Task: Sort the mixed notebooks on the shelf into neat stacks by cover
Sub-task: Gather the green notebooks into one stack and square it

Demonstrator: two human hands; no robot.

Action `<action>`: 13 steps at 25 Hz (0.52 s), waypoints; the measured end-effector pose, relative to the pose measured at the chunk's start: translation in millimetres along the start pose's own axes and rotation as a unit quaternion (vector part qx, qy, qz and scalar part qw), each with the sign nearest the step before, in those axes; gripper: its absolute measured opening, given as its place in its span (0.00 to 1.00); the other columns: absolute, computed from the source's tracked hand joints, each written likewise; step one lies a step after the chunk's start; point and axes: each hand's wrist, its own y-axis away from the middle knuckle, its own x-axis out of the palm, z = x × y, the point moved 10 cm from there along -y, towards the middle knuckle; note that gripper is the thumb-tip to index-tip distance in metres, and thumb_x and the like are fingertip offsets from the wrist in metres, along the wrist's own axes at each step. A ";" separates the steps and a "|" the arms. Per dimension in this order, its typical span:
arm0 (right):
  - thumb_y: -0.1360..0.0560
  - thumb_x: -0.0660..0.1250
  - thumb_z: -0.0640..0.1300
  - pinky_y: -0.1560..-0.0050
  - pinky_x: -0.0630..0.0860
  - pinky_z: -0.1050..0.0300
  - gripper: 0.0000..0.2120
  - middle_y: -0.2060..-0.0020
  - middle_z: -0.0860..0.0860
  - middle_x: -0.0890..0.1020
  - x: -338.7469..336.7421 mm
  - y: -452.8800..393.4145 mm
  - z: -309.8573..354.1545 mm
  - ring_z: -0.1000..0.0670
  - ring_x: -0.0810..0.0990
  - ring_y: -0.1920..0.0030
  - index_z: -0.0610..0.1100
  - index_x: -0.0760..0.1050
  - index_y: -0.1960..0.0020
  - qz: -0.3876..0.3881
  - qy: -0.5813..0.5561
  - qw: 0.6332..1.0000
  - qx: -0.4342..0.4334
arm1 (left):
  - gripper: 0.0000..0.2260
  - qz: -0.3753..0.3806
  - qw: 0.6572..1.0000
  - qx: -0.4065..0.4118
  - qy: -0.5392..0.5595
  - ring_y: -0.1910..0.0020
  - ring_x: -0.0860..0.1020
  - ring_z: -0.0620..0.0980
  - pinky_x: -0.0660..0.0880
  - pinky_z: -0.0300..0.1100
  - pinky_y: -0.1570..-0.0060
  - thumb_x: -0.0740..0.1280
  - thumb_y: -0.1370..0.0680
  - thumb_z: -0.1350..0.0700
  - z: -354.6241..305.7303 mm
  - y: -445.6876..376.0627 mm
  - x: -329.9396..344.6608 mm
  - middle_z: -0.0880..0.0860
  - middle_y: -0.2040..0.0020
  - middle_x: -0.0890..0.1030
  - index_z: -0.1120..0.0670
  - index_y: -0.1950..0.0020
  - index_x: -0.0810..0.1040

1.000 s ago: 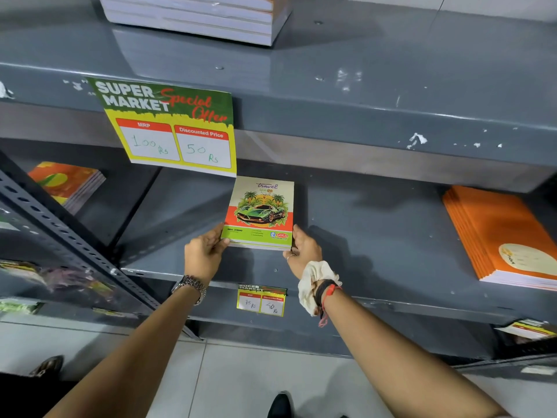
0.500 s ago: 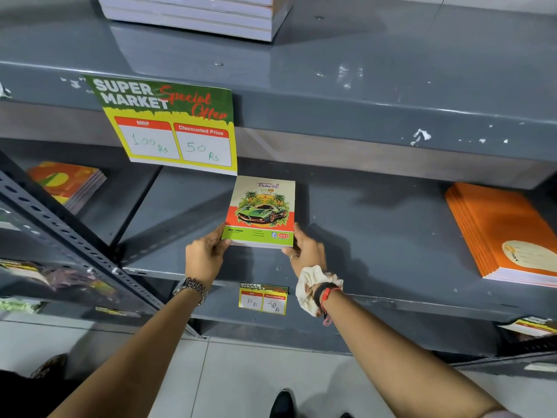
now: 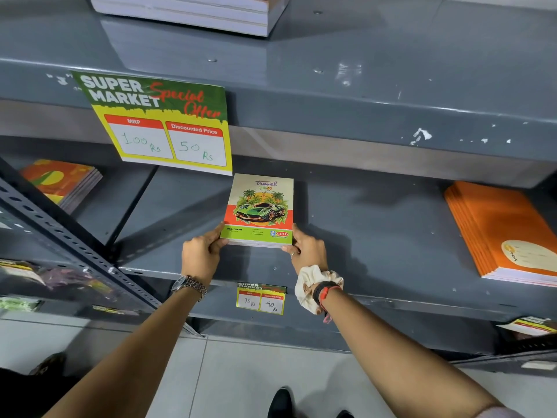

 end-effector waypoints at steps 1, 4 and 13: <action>0.27 0.67 0.38 0.41 0.78 0.50 0.25 0.47 0.46 0.84 0.1 0.1 -0.4 0.45 0.83 0.49 0.49 0.66 0.31 0.000 0.001 1.000 -0.001 | 0.15 0.000 1.000 -0.001 0.002 0.72 0.78 0.58 0.65 0.38 0.68 0.66 0.26 0.58 0.4 -0.3 -0.1 0.63 0.63 0.85 0.55 0.39 0.76; 0.27 0.67 0.37 0.40 0.77 0.48 0.26 0.46 0.46 0.84 -0.6 0.7 -0.1 0.44 0.82 0.48 0.49 0.66 0.31 -0.001 -0.007 1.000 -0.002 | 0.16 0.004 1.000 -0.005 0.018 0.68 0.79 0.55 0.69 0.38 0.64 0.66 0.26 0.58 0.2 0.3 -0.3 0.62 0.58 0.85 0.54 0.39 0.76; 0.26 0.65 0.40 0.49 0.78 0.53 0.24 0.58 0.40 0.83 -78.5 18.7 -64.0 0.41 0.81 0.58 0.46 0.66 0.31 -0.061 -0.014 0.996 0.064 | 0.19 -0.049 0.983 -0.075 0.160 0.64 0.75 0.52 0.74 0.38 0.57 0.62 0.24 0.64 -18.3 5.3 -17.4 0.56 0.62 0.79 0.55 0.34 0.70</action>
